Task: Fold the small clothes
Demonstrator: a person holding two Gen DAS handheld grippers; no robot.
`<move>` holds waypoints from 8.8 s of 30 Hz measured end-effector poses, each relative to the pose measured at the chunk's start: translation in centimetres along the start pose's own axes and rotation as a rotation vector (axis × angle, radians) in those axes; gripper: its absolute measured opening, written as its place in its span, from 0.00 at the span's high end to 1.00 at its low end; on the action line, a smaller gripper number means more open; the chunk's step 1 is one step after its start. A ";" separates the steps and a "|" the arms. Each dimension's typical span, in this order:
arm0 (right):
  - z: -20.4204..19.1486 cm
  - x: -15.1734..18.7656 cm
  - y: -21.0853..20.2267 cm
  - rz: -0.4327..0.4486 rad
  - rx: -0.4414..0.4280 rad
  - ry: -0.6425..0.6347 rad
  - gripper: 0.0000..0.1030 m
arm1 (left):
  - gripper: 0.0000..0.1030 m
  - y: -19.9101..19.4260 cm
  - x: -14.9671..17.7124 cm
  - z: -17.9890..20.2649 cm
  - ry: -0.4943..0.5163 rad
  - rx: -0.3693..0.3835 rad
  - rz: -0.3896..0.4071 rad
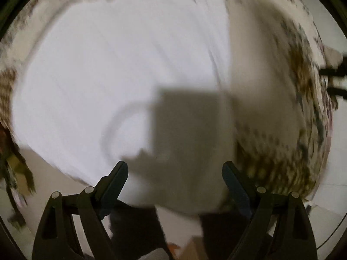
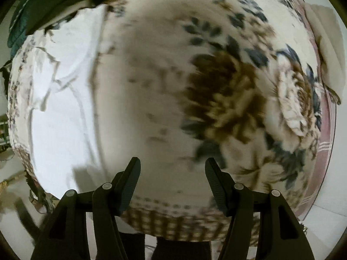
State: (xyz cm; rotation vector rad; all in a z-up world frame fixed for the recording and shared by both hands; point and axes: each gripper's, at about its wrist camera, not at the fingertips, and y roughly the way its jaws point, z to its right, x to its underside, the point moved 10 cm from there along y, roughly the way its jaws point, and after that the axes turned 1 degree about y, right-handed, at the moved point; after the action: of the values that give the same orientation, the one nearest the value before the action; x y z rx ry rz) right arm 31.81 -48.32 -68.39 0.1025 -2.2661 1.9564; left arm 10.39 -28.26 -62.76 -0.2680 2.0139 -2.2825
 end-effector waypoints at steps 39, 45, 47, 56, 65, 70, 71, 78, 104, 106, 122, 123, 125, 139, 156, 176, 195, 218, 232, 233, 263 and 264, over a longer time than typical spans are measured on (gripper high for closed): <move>-24.4 -27.3 -1.4 0.122 -0.320 -0.244 0.98 | 0.98 -10.8 -0.9 -16.9 -0.422 -0.047 0.291; -36.9 -27.7 -5.1 0.184 -0.266 -0.370 0.98 | 0.98 -10.7 -2.5 -25.1 -0.540 0.012 0.298; -40.9 -27.9 -4.3 0.187 -0.215 -0.395 0.99 | 0.98 -9.9 -3.2 -28.3 -0.591 0.037 0.295; -52.5 -28.7 2.5 0.207 0.006 -0.476 0.99 | 0.98 -5.8 -5.0 -37.1 -0.707 0.076 0.275; -54.6 -27.7 8.1 0.092 0.060 -0.433 0.76 | 0.72 -2.0 -3.7 -41.6 -0.747 0.205 0.178; -51.5 -23.1 5.1 0.070 -0.060 -0.431 0.37 | 0.64 -3.0 -1.6 -44.7 -0.804 0.256 0.184; -50.4 -21.8 4.6 0.068 -0.067 -0.432 0.36 | 0.64 -3.1 -1.5 -44.8 -0.801 0.267 0.188; -41.0 -8.6 5.0 -0.047 -0.115 -0.342 0.33 | 0.63 -4.0 -3.7 -43.7 -0.611 0.183 0.171; -35.5 27.1 15.7 -0.202 -0.374 0.110 0.85 | 0.98 -7.0 -3.2 -40.0 -0.303 0.180 0.154; -35.4 27.6 15.5 -0.141 -0.306 0.094 0.95 | 0.99 -7.3 -3.3 -40.0 -0.291 0.217 0.146; -31.1 29.8 11.9 -0.120 -0.279 0.181 0.86 | 1.00 -5.7 -1.6 -40.6 -0.303 0.307 0.088; -31.5 29.7 11.8 -0.122 -0.310 0.184 0.77 | 1.00 -5.7 -1.6 -40.7 -0.303 0.307 0.091; -32.9 29.1 12.5 -0.121 -0.323 0.185 0.56 | 1.00 -5.7 -1.8 -41.0 -0.298 0.304 0.096; -33.5 29.9 11.5 -0.038 -0.114 0.110 0.98 | 1.00 -7.3 -1.5 -40.7 -0.324 0.364 0.099; -30.2 28.7 13.2 -0.135 -0.160 0.177 0.53 | 0.79 -3.5 -2.5 -38.2 -0.220 0.387 0.053; -32.5 30.6 11.6 -0.070 -0.182 0.161 0.97 | 0.99 -5.0 -2.2 -38.3 -0.347 0.513 0.054; -30.8 24.3 6.0 -0.082 -0.259 0.130 0.36 | 0.69 -10.7 -12.1 -38.2 -0.124 0.299 0.210; -31.4 -24.8 3.7 0.179 -0.552 0.013 0.23 | 0.57 -2.8 -51.2 -22.4 -0.014 0.479 0.267; -34.2 -25.8 -1.1 0.307 -0.622 -0.043 0.91 | 0.93 -9.4 -49.4 -22.2 0.085 0.507 0.424; -34.4 -25.2 -2.0 0.322 -0.621 -0.057 0.91 | 0.93 -10.5 -48.6 -22.4 0.095 0.511 0.439; -29.3 6.0 0.0 0.122 -0.487 0.001 0.46 | 0.45 -8.6 -26.7 -29.5 -0.136 0.513 0.192; -29.6 5.0 -0.2 0.147 -0.486 0.007 0.46 | 0.45 -8.4 -27.5 -28.5 -0.100 0.498 0.203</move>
State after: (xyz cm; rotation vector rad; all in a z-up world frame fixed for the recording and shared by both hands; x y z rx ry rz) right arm 28.87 -18.91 -63.30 -0.1283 -2.7344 1.3974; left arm 32.47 5.57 -59.82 -0.1272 1.2981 -2.4767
